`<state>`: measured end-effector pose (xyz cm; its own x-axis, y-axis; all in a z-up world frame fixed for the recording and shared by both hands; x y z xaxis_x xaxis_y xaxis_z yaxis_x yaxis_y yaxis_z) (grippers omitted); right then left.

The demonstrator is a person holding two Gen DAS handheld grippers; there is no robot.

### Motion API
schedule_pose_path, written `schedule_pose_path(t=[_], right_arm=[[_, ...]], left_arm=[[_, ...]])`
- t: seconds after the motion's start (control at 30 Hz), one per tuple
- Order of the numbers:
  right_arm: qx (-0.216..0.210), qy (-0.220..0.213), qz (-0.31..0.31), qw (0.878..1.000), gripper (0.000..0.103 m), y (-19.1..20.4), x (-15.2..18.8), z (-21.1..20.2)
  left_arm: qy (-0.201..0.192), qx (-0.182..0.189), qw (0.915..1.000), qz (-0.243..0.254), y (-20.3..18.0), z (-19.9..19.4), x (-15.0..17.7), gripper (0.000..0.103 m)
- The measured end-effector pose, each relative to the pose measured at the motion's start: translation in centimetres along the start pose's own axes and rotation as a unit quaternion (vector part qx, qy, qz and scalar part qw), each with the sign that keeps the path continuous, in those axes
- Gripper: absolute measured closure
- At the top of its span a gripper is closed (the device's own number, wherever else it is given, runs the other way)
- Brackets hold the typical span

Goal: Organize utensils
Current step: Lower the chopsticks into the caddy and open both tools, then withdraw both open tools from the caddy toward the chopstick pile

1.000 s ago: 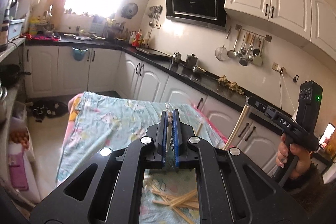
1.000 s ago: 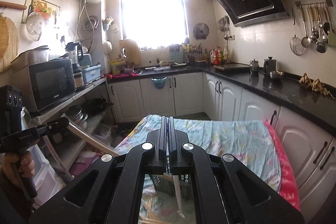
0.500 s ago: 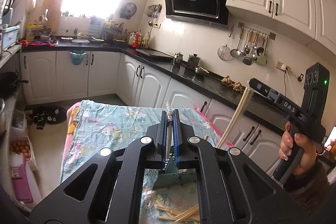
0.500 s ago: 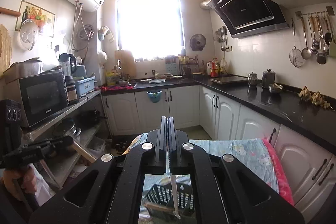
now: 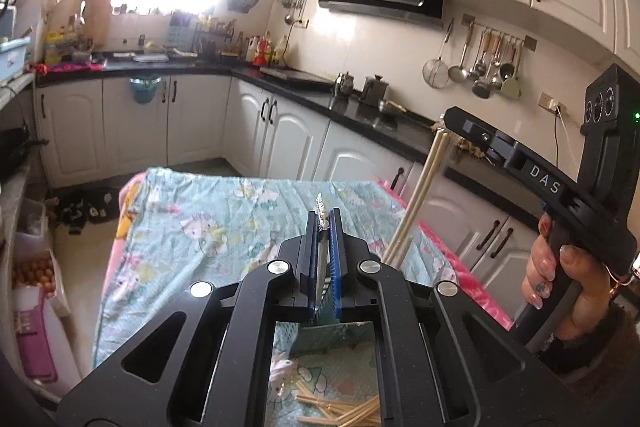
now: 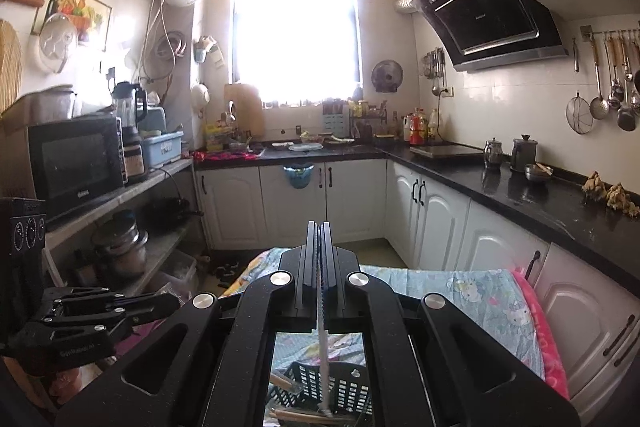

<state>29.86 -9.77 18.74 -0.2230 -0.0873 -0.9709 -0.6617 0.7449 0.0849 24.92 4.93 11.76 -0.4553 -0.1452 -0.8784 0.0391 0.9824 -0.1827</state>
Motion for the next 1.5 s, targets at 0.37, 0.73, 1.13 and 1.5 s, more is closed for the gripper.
schedule_pose_path(t=[0.37,0.73,1.13,1.5], right_arm=[[0.009,0.023,0.009,1.0,0.101,-1.0,3.2,2.7],[0.036,0.072,0.056,0.995,0.078,-3.8,7.9,4.0],[0.044,0.069,0.035,0.996,0.039,-2.5,9.7,-0.1],[0.049,0.056,0.036,0.997,0.019,-1.7,10.9,-4.8]], left_arm=[[0.03,0.001,0.9995,-0.012,0.0,3.3,3.0,0.1],[0.045,0.0,0.9989,-0.013,-0.3,4.7,4.7,0.097],[0.006,-0.018,0.9993,-0.031,0.8,1.2,4.7,0.029],[-0.012,-0.039,0.9985,-0.038,1.4,-1.7,6.2,0.011]])
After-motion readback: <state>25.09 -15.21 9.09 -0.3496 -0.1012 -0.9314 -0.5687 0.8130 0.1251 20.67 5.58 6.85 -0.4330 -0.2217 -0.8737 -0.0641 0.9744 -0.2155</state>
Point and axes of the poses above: each gripper's, at about its wrist camera, not at the fingertips, and z roughly the way its jaws point, y to its left, x to its underside, the point moved 6 cm from there along z, roughly the way its jaws point, and after that the axes turned 10 degrees about -x, right-handed, at the moved point
